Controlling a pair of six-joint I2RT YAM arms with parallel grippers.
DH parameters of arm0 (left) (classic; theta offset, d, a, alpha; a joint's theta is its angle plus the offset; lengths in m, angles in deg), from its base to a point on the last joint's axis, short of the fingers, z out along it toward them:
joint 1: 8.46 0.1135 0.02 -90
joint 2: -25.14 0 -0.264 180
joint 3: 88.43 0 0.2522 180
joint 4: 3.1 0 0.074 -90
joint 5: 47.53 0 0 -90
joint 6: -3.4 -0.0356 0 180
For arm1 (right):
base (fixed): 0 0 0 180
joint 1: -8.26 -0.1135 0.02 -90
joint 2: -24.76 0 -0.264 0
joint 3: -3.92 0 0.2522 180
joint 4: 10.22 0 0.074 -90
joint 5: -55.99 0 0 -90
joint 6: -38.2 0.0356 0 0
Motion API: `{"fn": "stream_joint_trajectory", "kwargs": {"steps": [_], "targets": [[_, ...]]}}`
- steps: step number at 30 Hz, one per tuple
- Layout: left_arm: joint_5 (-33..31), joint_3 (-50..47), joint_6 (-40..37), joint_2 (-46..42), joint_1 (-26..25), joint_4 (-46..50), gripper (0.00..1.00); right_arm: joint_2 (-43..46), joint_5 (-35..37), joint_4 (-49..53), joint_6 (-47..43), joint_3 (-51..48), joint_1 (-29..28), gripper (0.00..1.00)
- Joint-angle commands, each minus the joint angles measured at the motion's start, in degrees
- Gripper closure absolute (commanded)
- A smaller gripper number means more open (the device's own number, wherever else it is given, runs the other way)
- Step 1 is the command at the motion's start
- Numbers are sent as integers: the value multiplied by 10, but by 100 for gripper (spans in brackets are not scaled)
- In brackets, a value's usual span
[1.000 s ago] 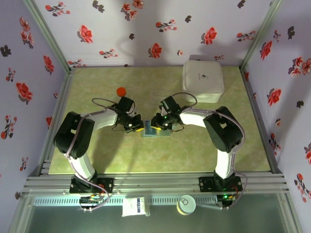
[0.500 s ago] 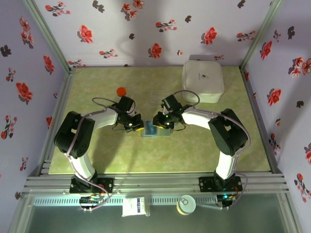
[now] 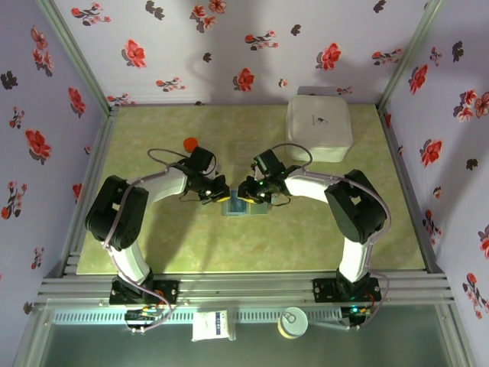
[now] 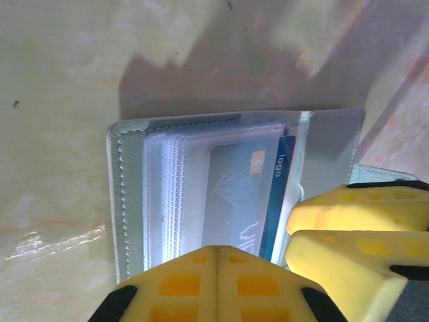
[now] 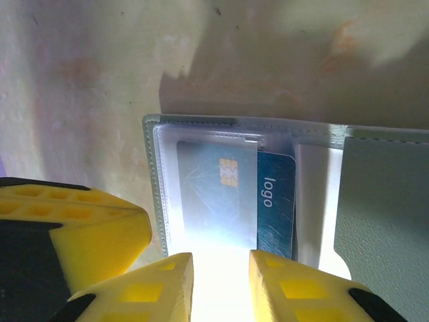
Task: Take the credit cards out of the card holder
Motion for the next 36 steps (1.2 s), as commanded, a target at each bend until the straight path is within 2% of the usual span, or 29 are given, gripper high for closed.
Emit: {"fn": "stream_joint_trajectory", "kwargs": {"steps": [1, 7, 14, 30, 36], "targets": [[-8, 9, -22, 21, -2, 30, 100, -16, -20, -14, 9, -2, 4, 72], [-34, 13, -39, 28, -2, 57, 100, -25, -14, -4, 5, -3, 4, 72], [-44, 13, -46, 30, -2, 70, 100, -15, 36, 51, -17, 7, 4, 72], [-53, 27, -34, -19, -1, 73, 100, 45, 43, 35, -18, -16, 5, 73], [-49, 50, -28, -18, -22, 76, 100, 53, 39, 17, -8, -41, 13, 73]]}}
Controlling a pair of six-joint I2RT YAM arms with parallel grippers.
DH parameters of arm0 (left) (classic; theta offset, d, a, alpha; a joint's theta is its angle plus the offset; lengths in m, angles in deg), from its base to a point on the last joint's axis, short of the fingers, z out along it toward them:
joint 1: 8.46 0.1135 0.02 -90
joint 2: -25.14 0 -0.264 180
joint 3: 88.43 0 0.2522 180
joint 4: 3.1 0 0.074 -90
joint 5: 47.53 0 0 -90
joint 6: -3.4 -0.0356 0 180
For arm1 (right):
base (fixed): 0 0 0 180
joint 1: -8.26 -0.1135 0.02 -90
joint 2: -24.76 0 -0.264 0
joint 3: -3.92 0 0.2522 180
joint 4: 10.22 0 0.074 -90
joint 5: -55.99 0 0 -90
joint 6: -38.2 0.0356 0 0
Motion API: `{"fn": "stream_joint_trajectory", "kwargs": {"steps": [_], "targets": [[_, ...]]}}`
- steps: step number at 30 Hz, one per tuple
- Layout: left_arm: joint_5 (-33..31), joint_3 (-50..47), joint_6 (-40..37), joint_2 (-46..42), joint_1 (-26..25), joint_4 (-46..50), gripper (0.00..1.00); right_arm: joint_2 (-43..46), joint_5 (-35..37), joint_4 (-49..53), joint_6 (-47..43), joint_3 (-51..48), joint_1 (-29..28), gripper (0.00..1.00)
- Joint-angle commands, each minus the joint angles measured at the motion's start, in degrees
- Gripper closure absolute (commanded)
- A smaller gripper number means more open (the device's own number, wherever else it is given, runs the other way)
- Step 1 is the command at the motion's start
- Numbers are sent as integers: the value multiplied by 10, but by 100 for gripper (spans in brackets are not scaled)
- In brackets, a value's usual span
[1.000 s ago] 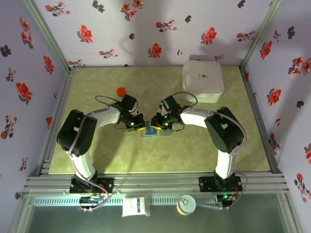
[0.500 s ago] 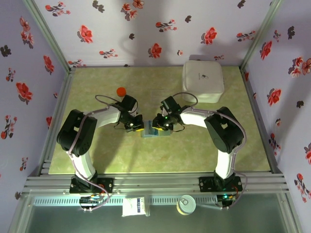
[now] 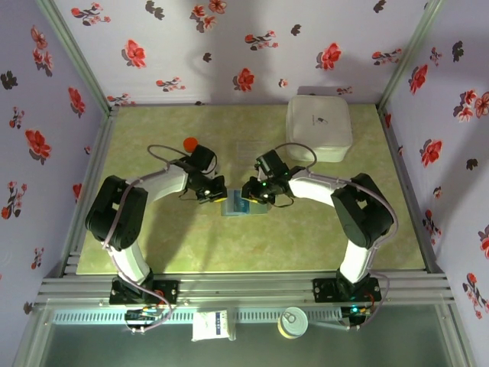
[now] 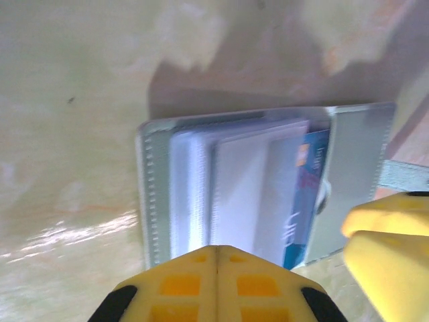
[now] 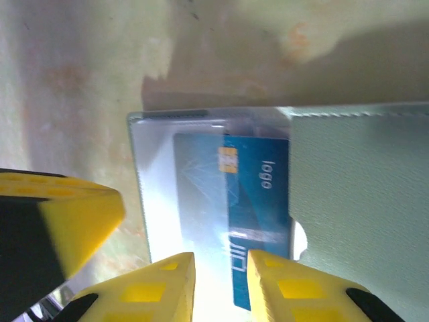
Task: Take the credit cards out of the card holder
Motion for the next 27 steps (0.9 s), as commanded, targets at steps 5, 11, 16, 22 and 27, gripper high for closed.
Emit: {"fn": "stream_joint_trajectory", "kwargs": {"steps": [5, 11, 16, 22, 27], "targets": [[-3, 24, 1, 9, -27, 10, 100, 11, -13, -41, 13, -34, 18, 72], [-5, 11, -6, 30, -28, 6, 100, -1, -24, -76, 22, -47, 23, 71], [-1, 6, -12, 50, -25, 1, 100, -18, -29, -81, 21, -49, 30, 72], [-8, 0, -18, 57, -17, 8, 100, -35, -41, -91, 22, -54, 34, 73], [-14, -1, -20, 58, -15, 12, 100, -52, -79, -125, 35, -55, 34, 72]]}}
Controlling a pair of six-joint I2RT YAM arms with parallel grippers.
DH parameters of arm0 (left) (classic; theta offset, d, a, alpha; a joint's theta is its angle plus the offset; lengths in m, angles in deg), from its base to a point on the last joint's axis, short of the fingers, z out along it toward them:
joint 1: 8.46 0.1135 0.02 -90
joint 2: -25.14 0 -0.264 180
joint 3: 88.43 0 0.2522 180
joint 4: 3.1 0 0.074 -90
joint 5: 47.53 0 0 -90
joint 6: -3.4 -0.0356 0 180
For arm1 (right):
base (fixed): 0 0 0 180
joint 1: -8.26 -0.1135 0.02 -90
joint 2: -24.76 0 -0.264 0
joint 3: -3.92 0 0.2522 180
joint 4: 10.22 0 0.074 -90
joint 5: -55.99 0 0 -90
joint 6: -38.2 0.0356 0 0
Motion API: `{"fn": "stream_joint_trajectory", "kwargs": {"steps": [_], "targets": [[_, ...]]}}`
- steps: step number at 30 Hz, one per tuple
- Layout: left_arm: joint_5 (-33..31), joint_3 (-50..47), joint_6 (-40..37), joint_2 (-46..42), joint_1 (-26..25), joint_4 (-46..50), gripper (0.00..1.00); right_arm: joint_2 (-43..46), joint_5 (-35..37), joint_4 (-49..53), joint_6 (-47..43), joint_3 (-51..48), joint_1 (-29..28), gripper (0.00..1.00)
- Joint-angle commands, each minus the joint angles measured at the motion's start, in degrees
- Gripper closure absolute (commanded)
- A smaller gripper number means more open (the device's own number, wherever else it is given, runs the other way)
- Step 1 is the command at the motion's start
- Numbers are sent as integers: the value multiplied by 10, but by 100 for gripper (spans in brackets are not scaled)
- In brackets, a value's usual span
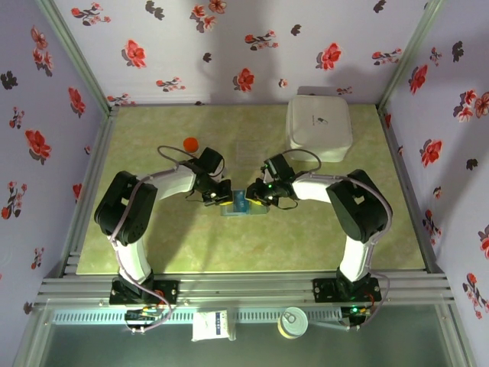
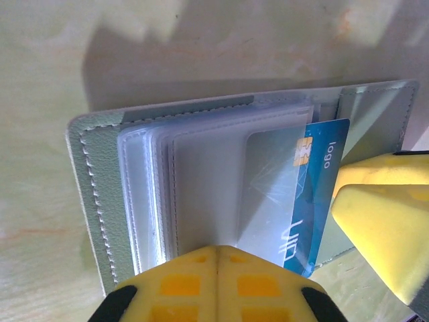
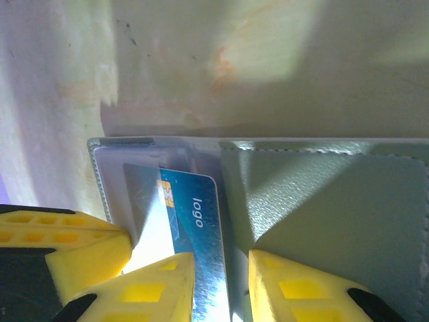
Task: Take the credit cards out of the card holder
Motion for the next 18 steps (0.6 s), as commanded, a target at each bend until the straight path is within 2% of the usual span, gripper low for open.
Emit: {"fn": "stream_joint_trajectory", "kwargs": {"steps": [1, 7, 18], "targets": [[-16, -12, -18, 15, 4, 17, 100, -21, -40, -37, 19, -11, 2, 72], [-16, -6, -20, 17, 5, 21, 100, -21, -64, -76, 32, -18, 2, 74], [-16, 0, -21, 19, 6, 24, 100, -17, -65, -80, 29, -24, 3, 88]]}}
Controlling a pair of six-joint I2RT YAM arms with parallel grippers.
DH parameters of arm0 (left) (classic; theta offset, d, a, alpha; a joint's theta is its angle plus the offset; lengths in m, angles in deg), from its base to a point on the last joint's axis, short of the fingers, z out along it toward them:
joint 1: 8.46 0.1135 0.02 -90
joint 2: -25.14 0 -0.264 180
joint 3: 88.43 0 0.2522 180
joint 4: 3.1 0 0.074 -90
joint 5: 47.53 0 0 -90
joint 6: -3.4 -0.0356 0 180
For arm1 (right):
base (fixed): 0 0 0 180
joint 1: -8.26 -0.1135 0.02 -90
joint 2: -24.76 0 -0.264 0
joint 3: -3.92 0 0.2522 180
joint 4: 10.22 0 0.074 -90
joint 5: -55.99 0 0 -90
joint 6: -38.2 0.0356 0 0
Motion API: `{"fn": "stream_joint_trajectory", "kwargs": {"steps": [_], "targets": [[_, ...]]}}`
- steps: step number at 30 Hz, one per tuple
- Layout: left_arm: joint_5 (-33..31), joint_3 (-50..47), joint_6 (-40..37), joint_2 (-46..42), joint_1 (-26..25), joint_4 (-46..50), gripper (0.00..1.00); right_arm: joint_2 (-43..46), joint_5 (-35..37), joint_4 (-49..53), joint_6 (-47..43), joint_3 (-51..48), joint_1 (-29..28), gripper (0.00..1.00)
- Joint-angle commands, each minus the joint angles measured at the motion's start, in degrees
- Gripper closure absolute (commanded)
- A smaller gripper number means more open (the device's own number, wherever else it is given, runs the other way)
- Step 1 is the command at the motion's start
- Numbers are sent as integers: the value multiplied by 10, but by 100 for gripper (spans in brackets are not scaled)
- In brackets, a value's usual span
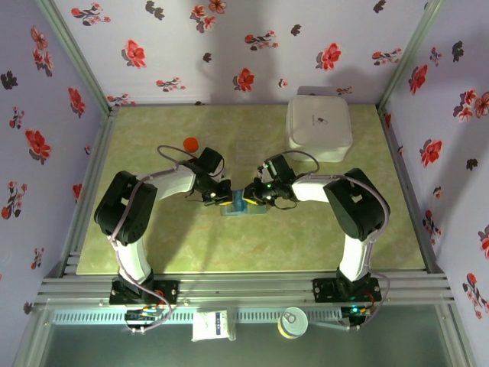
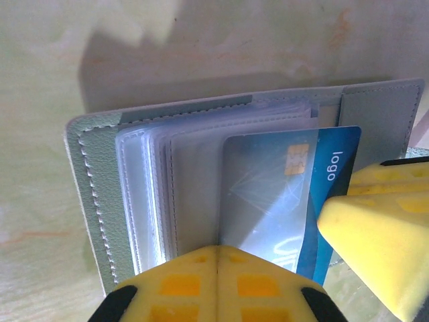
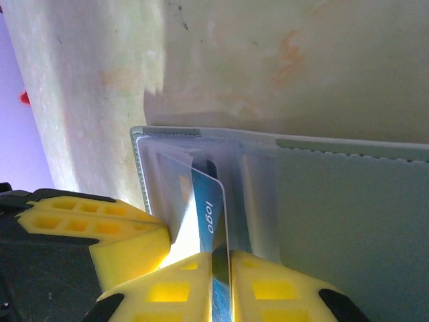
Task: Take the credit cards out of the card holder
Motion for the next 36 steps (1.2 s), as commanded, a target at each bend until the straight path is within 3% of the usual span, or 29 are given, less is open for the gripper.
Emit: {"fn": "stream_joint_trajectory", "kwargs": {"steps": [1, 13, 23, 27, 36], "targets": [[-16, -1, -13, 18, 5, 24, 100, -6, -8, -12, 8, -9, 2, 89], [-14, -7, -12, 9, 9, 21, 100, 47, 20, 36, -29, -35, 28, 93], [8, -8, -9, -4, 11, -4, 99, 113, 73, 178, -161, 18, 30, 100], [20, -12, -3, -14, 12, -21, 93, 118, 122, 241, -255, 56, 30, 100], [31, -26, 5, -40, 17, -43, 88, 90, 166, 392, -566, 192, 31, 100]]}}
